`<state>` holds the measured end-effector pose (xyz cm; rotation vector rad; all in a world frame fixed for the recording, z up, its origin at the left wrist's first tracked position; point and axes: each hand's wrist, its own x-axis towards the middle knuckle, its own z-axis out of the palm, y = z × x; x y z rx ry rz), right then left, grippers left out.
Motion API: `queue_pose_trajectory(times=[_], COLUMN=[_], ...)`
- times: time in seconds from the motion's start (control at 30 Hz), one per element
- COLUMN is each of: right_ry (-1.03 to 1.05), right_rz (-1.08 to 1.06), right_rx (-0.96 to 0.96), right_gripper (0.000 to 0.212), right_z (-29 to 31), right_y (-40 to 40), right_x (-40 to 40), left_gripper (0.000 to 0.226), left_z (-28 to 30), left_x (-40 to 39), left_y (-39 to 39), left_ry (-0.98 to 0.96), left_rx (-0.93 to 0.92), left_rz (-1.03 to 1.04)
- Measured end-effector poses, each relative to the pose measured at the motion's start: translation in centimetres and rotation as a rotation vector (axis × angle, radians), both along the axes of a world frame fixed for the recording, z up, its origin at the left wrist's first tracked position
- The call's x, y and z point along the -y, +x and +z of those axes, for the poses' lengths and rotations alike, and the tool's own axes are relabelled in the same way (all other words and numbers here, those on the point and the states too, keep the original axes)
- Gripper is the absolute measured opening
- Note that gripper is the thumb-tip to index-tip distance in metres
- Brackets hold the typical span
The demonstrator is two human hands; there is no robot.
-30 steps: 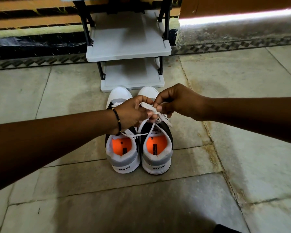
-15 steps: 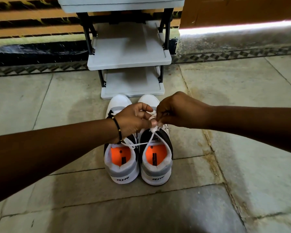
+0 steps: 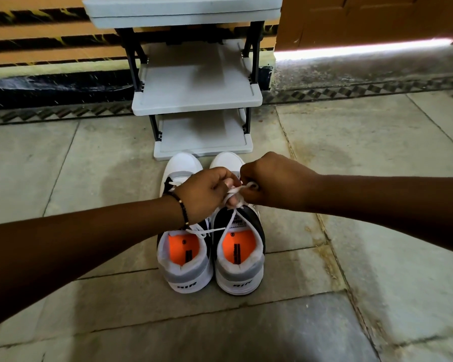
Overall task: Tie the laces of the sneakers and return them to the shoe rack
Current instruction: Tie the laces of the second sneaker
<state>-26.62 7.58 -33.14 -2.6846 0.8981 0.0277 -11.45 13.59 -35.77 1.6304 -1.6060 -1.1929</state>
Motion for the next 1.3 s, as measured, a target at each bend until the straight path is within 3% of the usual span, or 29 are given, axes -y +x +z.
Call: queue_pose_trajectory(times=[0.1, 0.27, 0.37, 0.6, 0.67, 0.77, 0.93, 1.03, 1.13, 1.3], right_ry=[-0.060, -0.111, -0.128, -0.121, -0.119, -0.113, -0.141, -0.075, 0.023, 0.094], right_rz=[0.046, 0.022, 0.015, 0.002, 0.010, 0.025, 0.056, 0.040, 0.028, 0.006], right_rx=[-0.044, -0.042, -0.034, -0.014, -0.009, -0.020, -0.154, -0.334, -0.492, -0.540], right_gripper=[0.021, 0.029, 0.029, 0.026, 0.025, 0.024, 0.022, 0.019, 0.020, 0.025], right_z=[0.1, 0.0, 0.4, 0.9, 0.9, 0.9, 1.2, 0.9, 0.5, 0.1], right_y=[-0.1, -0.4, -0.4, -0.3, -0.4, -0.4, -0.7, -1.4, -2.0, -2.2], right_x=[-0.6, -0.4, -0.6, -1.0, -1.0, -0.7, -0.6, -0.6, -1.0, -0.9], left_gripper=[0.029, 0.027, 0.020, 0.029, 0.026, 0.022, 0.025, 0.026, 0.023, 0.026], left_z=[0.1, 0.6, 0.8, 1.1, 1.2, 1.4, 1.8, 1.2, 0.6, 0.8], left_x=[0.4, 0.6, 0.5, 0.4, 0.5, 0.9, 1.2, 1.1, 0.6, 0.9], left_y=[0.1, -0.1, -0.2, 0.1, 0.1, 0.3, 1.1, 2.4, 3.2, 3.4], left_ry=[-0.032, 0.013, 0.051, 0.228, 0.116, -0.104, -0.226, -0.212, -0.159, -0.152], left_rx=[0.207, 0.230, 0.078, -0.253, -0.063, 0.424, 0.773, 1.031, 1.146, 1.261], left_rz=[-0.064, -0.159, -0.127, 0.098, 0.070, -0.043, -0.216, -0.368, -0.433, -0.450])
